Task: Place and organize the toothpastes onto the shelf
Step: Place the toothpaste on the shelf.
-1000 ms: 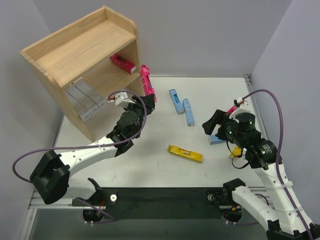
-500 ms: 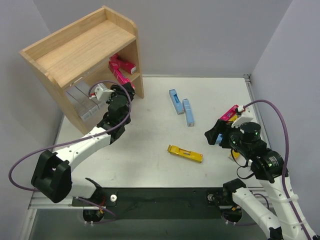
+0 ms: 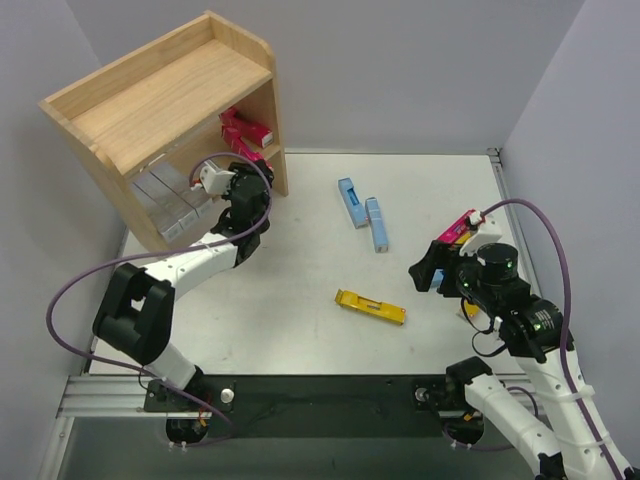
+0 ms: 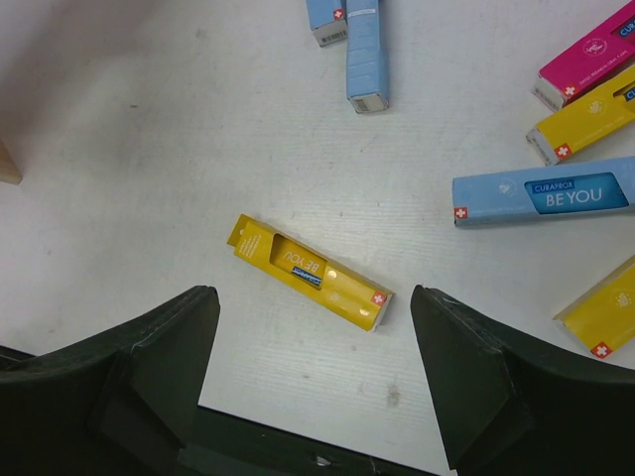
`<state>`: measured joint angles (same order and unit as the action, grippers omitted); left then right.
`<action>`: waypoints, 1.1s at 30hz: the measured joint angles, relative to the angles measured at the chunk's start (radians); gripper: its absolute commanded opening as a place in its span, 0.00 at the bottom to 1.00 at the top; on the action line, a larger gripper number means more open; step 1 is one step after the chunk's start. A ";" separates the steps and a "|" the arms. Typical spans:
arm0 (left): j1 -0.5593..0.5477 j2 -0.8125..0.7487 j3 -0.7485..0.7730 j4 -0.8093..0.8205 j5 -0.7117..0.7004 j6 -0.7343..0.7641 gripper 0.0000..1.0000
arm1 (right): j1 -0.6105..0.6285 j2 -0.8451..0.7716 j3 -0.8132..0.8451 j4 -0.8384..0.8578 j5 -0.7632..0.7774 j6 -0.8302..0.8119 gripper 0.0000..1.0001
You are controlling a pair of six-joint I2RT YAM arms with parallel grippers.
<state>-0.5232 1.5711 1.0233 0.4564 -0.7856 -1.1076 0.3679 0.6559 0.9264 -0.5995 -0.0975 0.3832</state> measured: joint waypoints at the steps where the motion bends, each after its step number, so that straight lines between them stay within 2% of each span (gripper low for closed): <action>1: 0.002 0.013 0.005 0.008 -0.001 -0.004 0.36 | 0.000 -0.002 -0.001 -0.001 -0.001 -0.004 0.80; 22: 0.108 0.190 0.227 0.070 -0.040 0.008 0.37 | 0.037 -0.004 -0.018 -0.009 0.036 -0.123 0.81; 28: 0.117 0.243 0.255 0.061 -0.036 0.007 0.49 | 0.039 -0.004 -0.018 -0.010 0.054 -0.135 0.81; 33: 0.117 0.251 0.270 0.041 -0.026 -0.011 0.66 | 0.039 -0.004 -0.019 -0.010 0.066 -0.149 0.81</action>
<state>-0.4057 1.8217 1.2934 0.4976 -0.8120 -1.1191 0.4072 0.6521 0.9077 -0.6090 -0.0311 0.2340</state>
